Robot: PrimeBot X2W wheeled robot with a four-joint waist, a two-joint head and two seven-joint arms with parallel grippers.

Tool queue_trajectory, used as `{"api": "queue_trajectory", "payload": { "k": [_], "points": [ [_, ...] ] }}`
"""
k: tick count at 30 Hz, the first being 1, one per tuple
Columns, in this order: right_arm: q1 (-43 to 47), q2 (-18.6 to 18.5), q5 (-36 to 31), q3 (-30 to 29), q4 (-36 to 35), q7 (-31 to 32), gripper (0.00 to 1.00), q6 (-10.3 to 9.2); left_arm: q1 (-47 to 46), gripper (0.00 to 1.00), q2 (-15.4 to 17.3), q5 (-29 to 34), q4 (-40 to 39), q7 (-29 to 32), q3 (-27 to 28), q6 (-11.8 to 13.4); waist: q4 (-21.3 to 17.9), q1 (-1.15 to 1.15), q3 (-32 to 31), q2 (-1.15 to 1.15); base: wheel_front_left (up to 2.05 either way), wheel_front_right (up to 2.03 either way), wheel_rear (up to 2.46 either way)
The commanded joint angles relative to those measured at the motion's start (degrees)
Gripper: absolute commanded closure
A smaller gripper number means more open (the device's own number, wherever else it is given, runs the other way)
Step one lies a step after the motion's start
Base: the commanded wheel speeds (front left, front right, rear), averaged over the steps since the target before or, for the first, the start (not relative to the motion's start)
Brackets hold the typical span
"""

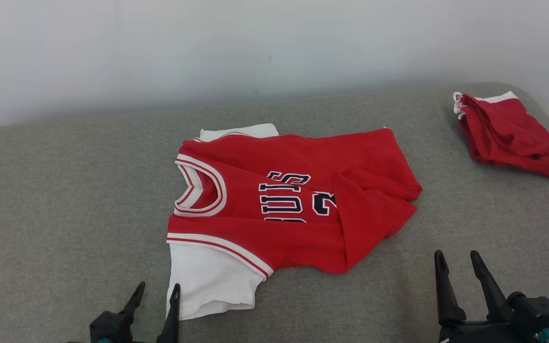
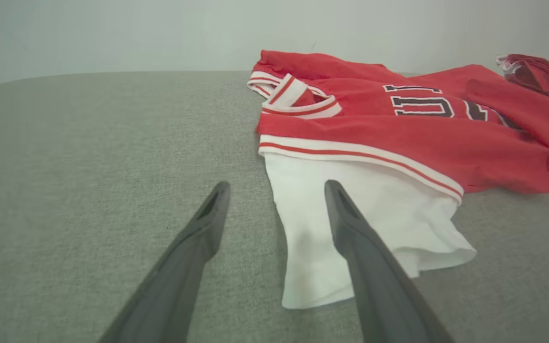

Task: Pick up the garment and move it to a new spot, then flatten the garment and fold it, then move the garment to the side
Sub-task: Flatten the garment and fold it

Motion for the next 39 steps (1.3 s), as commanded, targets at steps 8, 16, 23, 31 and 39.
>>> {"api": "queue_trajectory", "payload": {
  "k": [8, 16, 23, 31, 39],
  "points": [
    [-1.2, 0.3, 0.3, 0.5, 1.7, -1.1, 0.00, -0.15, -2.7, 0.00, 0.4, -4.2, 8.9, -0.2, -4.8, 0.1, -1.5, 0.00, 1.4, 0.00, 0.00, 0.00, 0.00],
    [-0.8, 0.3, -0.2, -0.3, 1.9, -0.8, 0.00, -0.15, -4.7, 1.00, 0.2, -7.3, 9.8, -0.2, -5.0, 0.1, 1.5, 0.00, 0.5, 0.00, 0.00, 0.00, 0.00],
    [0.2, 0.2, 0.1, -1.2, 2.4, -0.6, 0.00, -0.15, -1.7, 1.00, 1.0, -6.4, 6.4, -0.2, -3.1, 0.3, 6.2, 0.00, -1.3, 0.00, 0.00, 0.00, 0.00],
    [1.1, -0.3, 0.4, -2.4, 2.9, -0.2, 0.00, -0.15, 5.3, 1.00, 2.1, -6.8, 2.2, -0.2, 0.7, 1.4, 10.0, 0.00, -2.2, 0.00, 0.00, 0.00, 0.00],
    [1.5, -0.7, 0.7, -2.7, 3.6, 0.2, 0.00, -0.15, 9.5, 0.56, 0.5, -6.8, 0.8, -0.2, 2.0, 1.8, 10.6, 0.00, -2.1, 0.00, 0.00, 0.00, 0.00]
  ]
}}
